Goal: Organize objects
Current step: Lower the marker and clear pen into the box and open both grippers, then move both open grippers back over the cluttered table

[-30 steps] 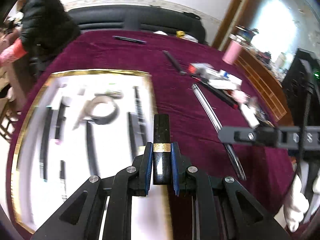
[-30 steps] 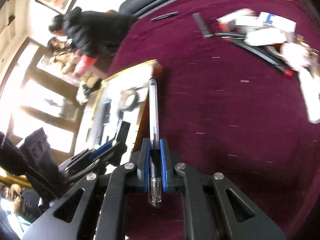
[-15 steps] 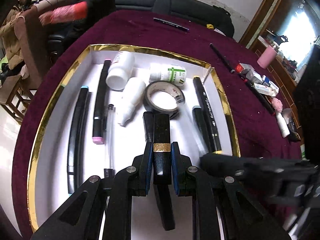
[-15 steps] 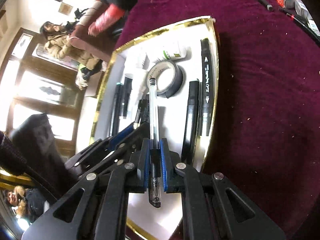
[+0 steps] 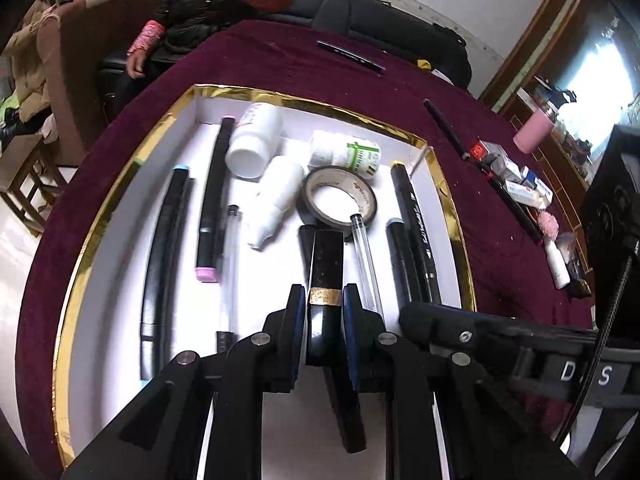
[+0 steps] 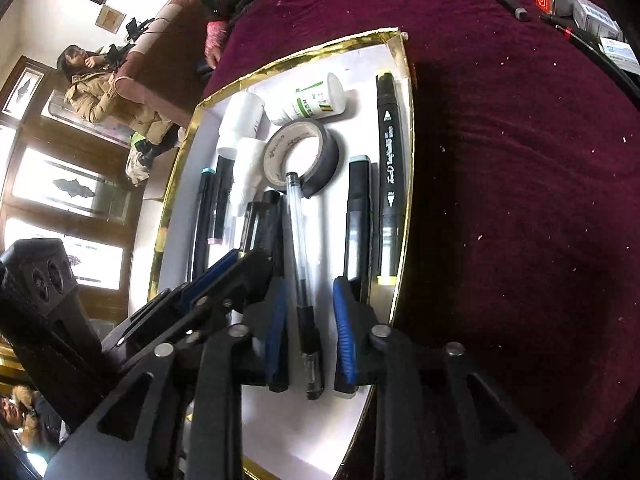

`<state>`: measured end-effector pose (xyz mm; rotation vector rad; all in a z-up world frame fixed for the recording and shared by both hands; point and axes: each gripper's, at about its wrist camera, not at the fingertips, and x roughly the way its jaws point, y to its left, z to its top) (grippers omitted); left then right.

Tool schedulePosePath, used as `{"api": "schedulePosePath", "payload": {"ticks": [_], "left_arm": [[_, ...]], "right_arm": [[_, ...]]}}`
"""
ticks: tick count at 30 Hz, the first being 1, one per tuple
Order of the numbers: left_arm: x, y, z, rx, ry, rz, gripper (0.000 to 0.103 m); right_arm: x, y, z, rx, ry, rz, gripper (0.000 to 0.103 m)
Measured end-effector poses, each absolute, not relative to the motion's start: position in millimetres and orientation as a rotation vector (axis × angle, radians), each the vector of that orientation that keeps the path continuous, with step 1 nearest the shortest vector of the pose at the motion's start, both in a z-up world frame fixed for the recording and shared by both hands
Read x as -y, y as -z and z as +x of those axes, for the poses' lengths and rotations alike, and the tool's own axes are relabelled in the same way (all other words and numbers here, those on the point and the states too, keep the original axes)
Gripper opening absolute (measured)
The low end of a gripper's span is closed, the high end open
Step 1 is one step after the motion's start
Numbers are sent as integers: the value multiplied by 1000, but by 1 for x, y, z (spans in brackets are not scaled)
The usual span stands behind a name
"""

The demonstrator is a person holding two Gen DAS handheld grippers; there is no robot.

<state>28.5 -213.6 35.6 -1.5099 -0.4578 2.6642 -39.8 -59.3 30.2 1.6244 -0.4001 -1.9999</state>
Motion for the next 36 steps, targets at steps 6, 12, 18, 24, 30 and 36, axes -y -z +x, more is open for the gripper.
{"api": "schedulePosePath", "payload": {"ticks": [6,12,18,24,30,36], "left_arm": [[231,-41,33,514,-2713,-1517,16],[221,-65,41,550,-2741,-1381,16],[190,-96,47,590,-2703,-1205,34],[129,-101,29,608,-2521,-1171,34],[71,-90,12,539,-2425,-1217,34],[21,-73,-5,504,-2344,-1277,34]], "right_arm": [[49,-41,-36,415,2016,1567,23],[23,-63,-30,452,2067,1460,23],[-39,-104,-12,403,2271,1255,49],[-126,-138,16,312,2593,984,84],[-229,-125,-13,236,2740,1224,84],[-272,-95,-53,43,2715,1427,84]]}}
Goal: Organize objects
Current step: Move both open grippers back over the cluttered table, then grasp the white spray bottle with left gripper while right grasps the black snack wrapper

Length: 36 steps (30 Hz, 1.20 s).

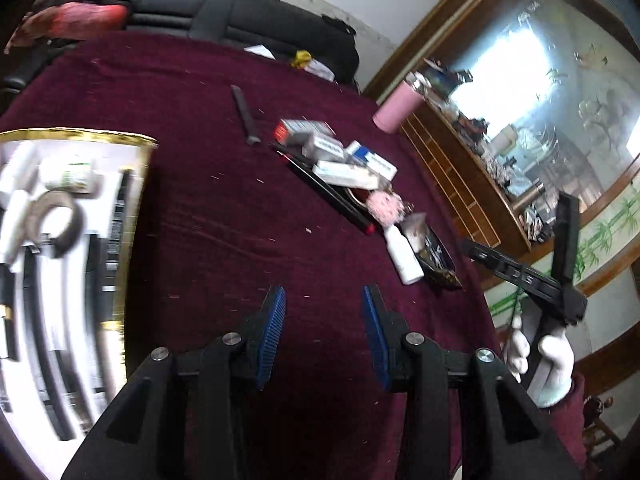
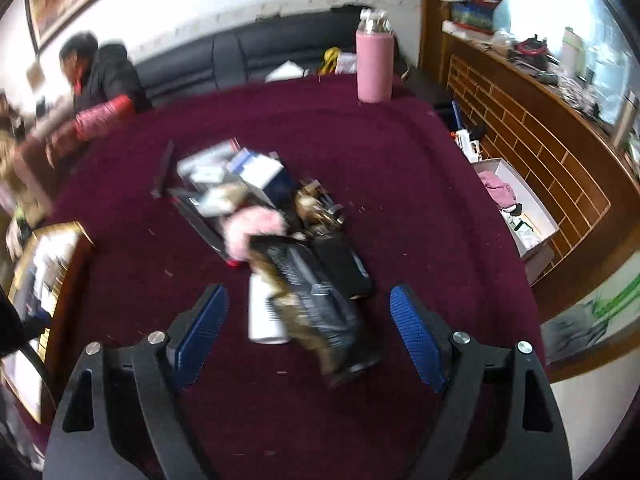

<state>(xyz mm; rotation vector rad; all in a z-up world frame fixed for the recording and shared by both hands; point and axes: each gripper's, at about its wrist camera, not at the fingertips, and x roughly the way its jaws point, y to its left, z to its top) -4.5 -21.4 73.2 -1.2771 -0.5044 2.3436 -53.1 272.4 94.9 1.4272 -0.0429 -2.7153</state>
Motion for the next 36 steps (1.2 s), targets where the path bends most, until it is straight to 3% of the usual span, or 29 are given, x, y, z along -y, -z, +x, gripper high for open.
{"api": "schedulePosePath", "payload": {"ticks": [4,6,7,11,17,25,33,36], "left_arm": [[-13,-70,-14,442,-2316,-1294,34],[-27,-69,-19,412,-2309,-1301,34],[-35,-68,-21,397,-2306,-1308,34],[-59,-66,-29,365,-2284,-1319,34],[-109,-55,-52,243,-2268,-1351,34],[-171,-43,-81,-276,-2376,-1302,34],[-180,-15,-89,-361,-2318,-1373,34],[-175,-20,-89,-300,-2307,-1388,24]], "right_arm": [[-272,-75,-73,-45,2662,1499,83],[-271,-62,-80,-51,2638,1548,66],[-272,-56,-81,-27,2618,1582,41],[-296,-52,-71,196,2551,1556,14],[-325,-56,-41,323,2537,1541,12],[-347,-50,-29,437,2501,1525,12],[-344,-45,-30,453,2488,1510,13],[-343,-42,-30,466,2485,1509,13]]}}
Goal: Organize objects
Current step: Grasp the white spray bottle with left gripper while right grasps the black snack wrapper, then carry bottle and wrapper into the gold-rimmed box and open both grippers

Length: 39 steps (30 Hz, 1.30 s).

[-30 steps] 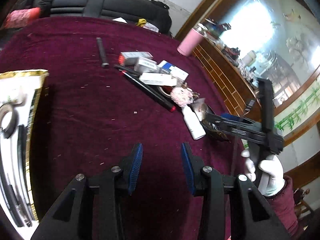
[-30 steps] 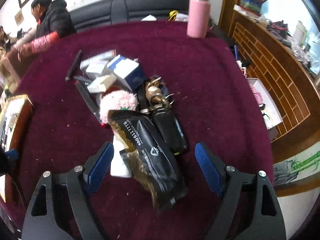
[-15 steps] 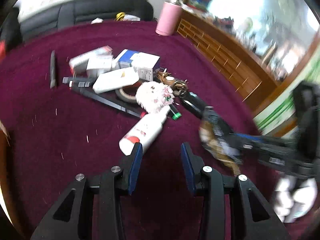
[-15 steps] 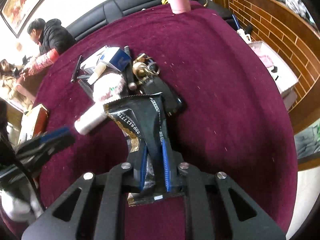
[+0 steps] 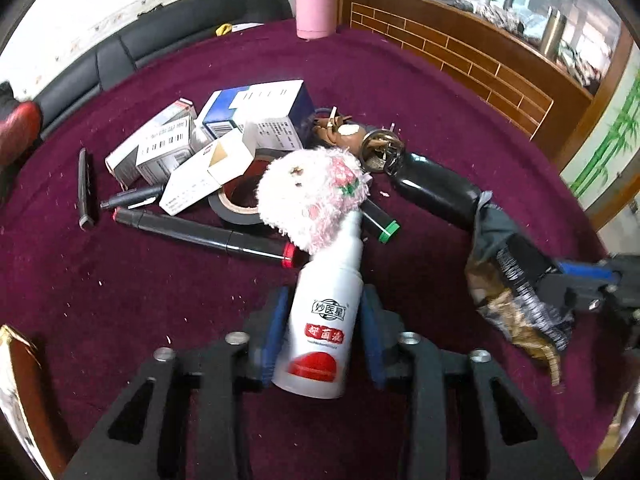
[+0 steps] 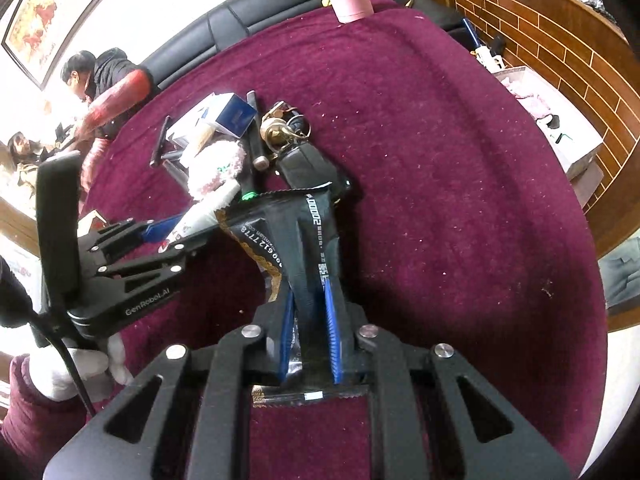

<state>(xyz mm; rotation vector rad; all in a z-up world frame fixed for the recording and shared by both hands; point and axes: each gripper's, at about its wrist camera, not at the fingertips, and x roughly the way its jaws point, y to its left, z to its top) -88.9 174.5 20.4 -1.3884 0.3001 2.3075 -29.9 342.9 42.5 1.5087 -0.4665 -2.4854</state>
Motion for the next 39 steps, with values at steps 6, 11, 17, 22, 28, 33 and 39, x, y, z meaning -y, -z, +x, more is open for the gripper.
{"api": "schedulePosePath", "payload": {"ticks": [6,11,17,22,28,33,39], "left_arm": [[-151,-34,-73,-142,-2293,-1375,24],[-125,-54,-43,-57,-2298,-1327,25],[-82,-76,-10,24,-2330,-1273,25],[-47,-91,9,84,-2376,-1241,25],[11,-102,29,127,-2456,-1234,25],[69,-110,46,156,-2548,-1238,25],[150,-108,61,198,-2681,-1294,25]], "right_arm": [[-346,-43,-26,540,2503,1498,11],[-347,-44,-19,637,2474,1469,7],[-335,-48,-7,719,2436,1421,5],[-311,-61,1,740,2386,1363,5],[-255,-85,4,687,2292,1301,5],[-190,-101,3,624,2200,1272,5],[-107,-104,1,558,2063,1282,6]]}}
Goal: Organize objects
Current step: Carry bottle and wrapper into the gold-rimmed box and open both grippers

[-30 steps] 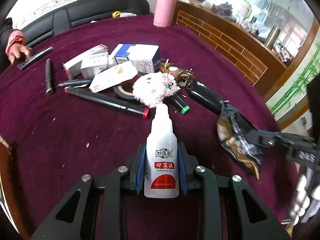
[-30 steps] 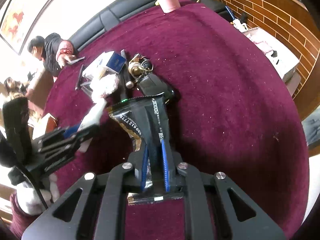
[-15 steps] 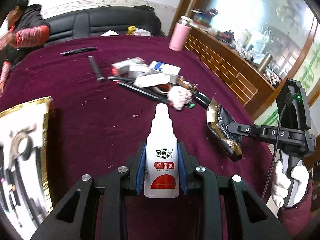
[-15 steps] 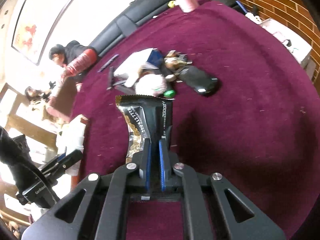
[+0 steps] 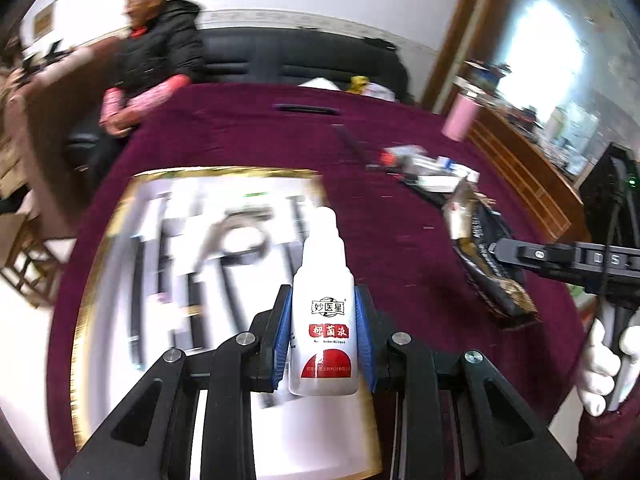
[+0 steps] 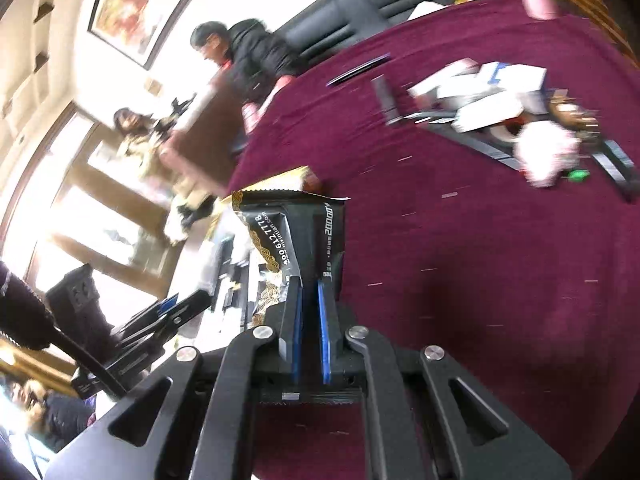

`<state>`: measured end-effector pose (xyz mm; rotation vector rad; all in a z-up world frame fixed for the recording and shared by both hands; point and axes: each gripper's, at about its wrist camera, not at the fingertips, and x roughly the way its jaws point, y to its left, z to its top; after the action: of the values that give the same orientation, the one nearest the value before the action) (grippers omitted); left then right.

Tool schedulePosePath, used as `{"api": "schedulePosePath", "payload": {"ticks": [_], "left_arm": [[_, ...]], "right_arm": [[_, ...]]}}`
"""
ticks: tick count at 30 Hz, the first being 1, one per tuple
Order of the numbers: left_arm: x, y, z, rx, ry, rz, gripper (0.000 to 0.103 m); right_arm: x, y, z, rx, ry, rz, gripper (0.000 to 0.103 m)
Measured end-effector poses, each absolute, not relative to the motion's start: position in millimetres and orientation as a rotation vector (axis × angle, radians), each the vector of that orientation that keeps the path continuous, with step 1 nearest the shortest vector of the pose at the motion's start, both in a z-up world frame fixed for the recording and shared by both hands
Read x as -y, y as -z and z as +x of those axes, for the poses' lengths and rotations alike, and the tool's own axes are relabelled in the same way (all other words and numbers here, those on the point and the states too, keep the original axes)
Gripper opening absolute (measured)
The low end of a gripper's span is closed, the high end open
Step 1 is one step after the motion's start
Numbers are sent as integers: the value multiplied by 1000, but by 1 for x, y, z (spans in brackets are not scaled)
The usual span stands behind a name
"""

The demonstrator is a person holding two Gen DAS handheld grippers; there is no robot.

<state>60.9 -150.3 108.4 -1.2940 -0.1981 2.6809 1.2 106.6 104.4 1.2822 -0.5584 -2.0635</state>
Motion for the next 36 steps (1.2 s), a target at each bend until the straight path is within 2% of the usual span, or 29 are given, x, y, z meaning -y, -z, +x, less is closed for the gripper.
{"api": "schedulePosePath", "payload": {"ticks": [10,19,25,30,36], "left_arm": [[240,-64,80,263,-2762,-1460,25],[259,-32,83,275,-2751,-1564,25],[267,-28,90,273,-2747,-1557,25],[271,-30,90,305,-2742,-1536,26],[278,-41,92,402,-2742,-1488,27]], "right_arm": [[24,-80,16,413,1893,1370,6],[77,-39,34,333,1856,1494,6],[93,-32,44,272,1883,1518,7],[94,-38,51,218,1933,1498,10],[88,-44,49,239,1958,1471,27]]}}
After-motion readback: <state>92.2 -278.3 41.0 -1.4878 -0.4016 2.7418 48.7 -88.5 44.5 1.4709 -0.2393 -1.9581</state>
